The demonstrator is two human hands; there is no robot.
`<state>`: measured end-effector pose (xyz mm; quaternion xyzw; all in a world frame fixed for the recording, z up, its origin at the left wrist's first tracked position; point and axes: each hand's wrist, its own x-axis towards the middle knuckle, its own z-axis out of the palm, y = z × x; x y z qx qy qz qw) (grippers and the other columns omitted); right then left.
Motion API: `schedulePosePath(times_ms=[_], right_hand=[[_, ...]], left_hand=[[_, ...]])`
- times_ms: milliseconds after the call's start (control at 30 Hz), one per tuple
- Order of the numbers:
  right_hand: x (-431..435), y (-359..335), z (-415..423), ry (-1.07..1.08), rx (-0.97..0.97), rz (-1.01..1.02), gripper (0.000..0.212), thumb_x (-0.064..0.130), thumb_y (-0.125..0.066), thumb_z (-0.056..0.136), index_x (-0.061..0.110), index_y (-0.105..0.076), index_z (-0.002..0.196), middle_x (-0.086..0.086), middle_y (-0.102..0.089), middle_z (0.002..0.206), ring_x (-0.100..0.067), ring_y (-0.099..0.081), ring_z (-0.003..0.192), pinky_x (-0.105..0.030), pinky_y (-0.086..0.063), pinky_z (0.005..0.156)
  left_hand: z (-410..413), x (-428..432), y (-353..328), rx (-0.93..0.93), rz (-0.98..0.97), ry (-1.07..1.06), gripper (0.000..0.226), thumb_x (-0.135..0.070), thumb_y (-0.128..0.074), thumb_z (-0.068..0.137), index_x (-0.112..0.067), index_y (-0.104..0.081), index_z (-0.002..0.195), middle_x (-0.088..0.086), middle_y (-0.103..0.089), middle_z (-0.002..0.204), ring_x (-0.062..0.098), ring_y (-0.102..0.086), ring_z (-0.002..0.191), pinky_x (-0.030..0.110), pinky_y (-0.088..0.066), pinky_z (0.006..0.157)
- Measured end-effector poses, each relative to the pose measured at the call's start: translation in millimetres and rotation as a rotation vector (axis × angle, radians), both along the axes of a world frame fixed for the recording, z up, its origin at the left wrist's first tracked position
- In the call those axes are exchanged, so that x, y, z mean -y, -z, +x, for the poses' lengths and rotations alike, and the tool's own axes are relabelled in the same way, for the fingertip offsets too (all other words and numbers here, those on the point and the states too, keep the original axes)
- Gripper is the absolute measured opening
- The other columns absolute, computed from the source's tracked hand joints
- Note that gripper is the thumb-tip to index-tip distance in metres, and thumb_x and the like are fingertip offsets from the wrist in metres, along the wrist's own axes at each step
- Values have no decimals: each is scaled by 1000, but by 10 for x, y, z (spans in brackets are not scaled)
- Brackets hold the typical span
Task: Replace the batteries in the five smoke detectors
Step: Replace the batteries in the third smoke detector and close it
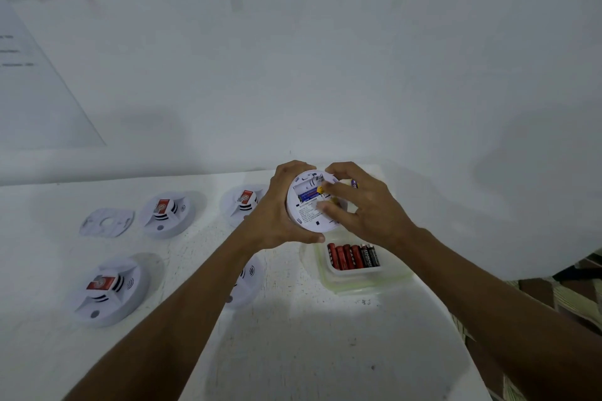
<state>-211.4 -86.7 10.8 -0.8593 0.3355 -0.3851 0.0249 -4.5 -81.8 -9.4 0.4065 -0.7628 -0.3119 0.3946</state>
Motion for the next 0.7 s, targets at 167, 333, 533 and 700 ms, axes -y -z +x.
schedulePosePath(times_ms=[167,333,533,700], right_hand=[[118,66,-14,-46,145,162,25,26,-68,91,9,-75,107,-6,-64,114,-6,-61,96,-16,-54,73],[466,-76,-158,162,224,338,16,13,-67,91,16,-74,105,9,-71,84,-4,-65,72,-12,-46,65],[936,-134,-245,352,-375,558,11,20,-68,87,22,-74,97,-1,-73,88,-18,-66,79,-29,-53,76],[1043,-67,-26,470,-576,590,19,33,-76,80,30,-70,98,0,-60,102,-20,-58,82,-28,-43,72]], left_hand=[[35,68,-1,39,34,-18,95,-35,-89,53,-28,-36,132,-1,-41,131,21,-44,124,45,-42,106],[182,97,-43,52,79,-87,101,-46,-88,42,-44,-35,127,-7,-37,132,16,-39,127,45,-39,109],[336,146,-5,4,70,-143,102,-50,-88,39,-63,-31,123,-7,-38,133,17,-41,127,45,-40,109],[320,141,-48,18,61,-130,101,-52,-86,40,-49,-33,126,-10,-38,131,16,-40,126,41,-40,109]])
